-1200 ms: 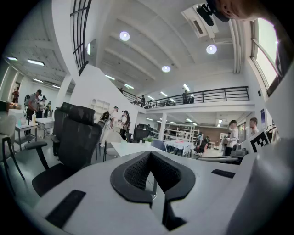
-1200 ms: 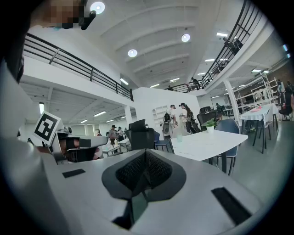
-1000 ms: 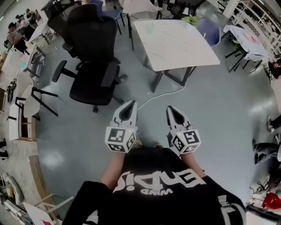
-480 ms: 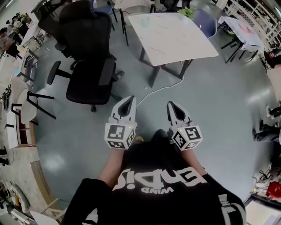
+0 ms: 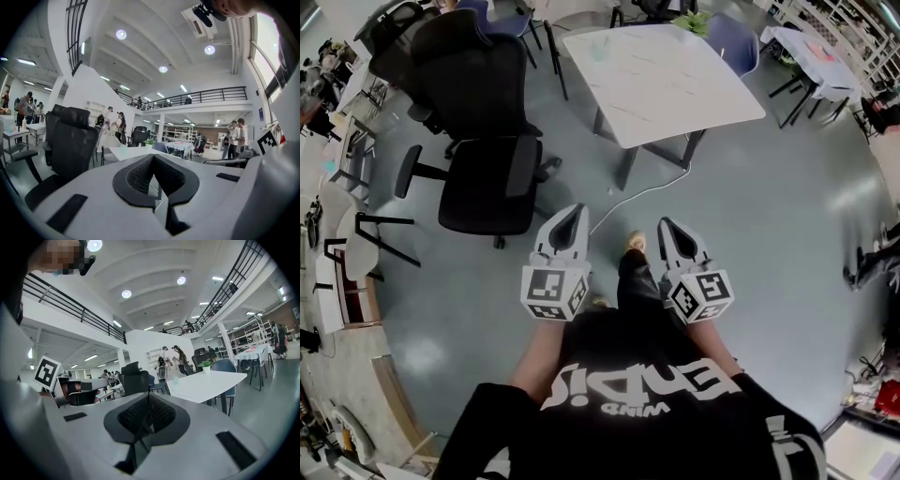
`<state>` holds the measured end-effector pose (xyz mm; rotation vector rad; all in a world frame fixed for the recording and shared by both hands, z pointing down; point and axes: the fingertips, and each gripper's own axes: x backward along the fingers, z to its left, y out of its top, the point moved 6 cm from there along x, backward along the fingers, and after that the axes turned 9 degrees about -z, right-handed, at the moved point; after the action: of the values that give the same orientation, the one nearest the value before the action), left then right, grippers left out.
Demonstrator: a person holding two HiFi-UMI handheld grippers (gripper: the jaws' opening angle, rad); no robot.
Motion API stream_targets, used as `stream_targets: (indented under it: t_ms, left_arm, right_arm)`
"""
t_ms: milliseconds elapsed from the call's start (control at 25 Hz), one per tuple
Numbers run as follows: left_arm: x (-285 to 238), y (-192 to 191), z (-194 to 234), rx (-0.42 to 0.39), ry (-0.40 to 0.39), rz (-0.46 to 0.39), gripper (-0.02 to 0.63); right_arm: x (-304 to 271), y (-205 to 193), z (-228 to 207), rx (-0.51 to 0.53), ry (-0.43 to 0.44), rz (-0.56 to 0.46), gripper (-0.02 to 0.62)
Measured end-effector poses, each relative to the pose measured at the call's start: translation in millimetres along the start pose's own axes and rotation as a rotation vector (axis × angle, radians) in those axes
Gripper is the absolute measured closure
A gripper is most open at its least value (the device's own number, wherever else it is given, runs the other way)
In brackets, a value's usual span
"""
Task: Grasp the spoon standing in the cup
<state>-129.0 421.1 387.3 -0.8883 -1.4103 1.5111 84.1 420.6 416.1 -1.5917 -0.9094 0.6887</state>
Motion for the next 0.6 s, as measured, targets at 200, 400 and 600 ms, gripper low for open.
stream_targets:
  t_ms: [200,400,600]
  left_arm:
    - [-24.5,-4.6,9.4,0.015,0.008,0.011,0.592]
    - [-53.5,-7.3,14.8,0.024,0.010,0.017,0.592]
    - [-84.6,-11.3,23.6,0.020,0.007,0.027,0.592]
  right_arm:
    - [-22.3,2.0,-17.4,0.000,0.001,-0.005,0.582]
    - [-41.4,2.6,-39.2,-0.011,-0.008,-0.001,0.582]
    - [-66.8,2.8,-59.6,-0.022,-0.009,-0.001,0.582]
